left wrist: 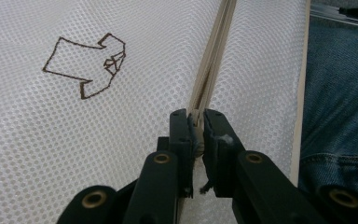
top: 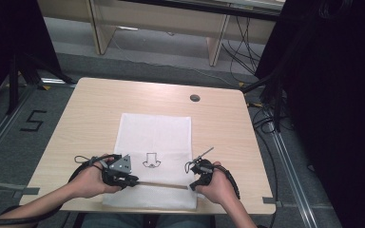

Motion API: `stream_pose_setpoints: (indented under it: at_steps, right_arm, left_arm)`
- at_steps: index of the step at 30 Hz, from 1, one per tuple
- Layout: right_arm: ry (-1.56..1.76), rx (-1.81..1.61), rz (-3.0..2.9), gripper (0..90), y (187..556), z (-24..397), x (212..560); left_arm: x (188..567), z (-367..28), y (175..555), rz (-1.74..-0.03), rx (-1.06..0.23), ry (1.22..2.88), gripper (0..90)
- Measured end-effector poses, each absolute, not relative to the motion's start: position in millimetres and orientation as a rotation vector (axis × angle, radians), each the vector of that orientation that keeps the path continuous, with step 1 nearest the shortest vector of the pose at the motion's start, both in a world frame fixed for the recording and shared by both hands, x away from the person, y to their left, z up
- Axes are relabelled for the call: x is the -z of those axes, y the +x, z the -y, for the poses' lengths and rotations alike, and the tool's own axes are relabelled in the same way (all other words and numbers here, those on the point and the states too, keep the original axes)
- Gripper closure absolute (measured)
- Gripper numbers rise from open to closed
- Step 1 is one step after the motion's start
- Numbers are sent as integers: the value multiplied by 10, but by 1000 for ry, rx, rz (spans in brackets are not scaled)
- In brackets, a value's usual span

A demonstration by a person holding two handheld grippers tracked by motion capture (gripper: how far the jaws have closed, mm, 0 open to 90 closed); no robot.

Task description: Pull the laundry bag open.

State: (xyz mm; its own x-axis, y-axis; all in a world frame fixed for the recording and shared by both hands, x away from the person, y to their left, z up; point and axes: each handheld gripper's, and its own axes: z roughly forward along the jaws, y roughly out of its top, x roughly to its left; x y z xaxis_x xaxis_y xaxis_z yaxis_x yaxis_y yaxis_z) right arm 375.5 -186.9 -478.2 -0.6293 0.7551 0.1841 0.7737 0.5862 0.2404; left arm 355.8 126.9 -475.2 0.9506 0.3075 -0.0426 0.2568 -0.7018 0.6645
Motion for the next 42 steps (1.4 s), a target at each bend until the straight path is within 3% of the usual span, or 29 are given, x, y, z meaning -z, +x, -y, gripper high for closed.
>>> stream_pose_setpoints:
  at_steps: [42]
  right_arm:
    - [-1289, 489, 2752, 900, 3765, 1892, 4791]
  left_arm:
    - [4772, -1466, 3535, -437, -135, 2370, 822]
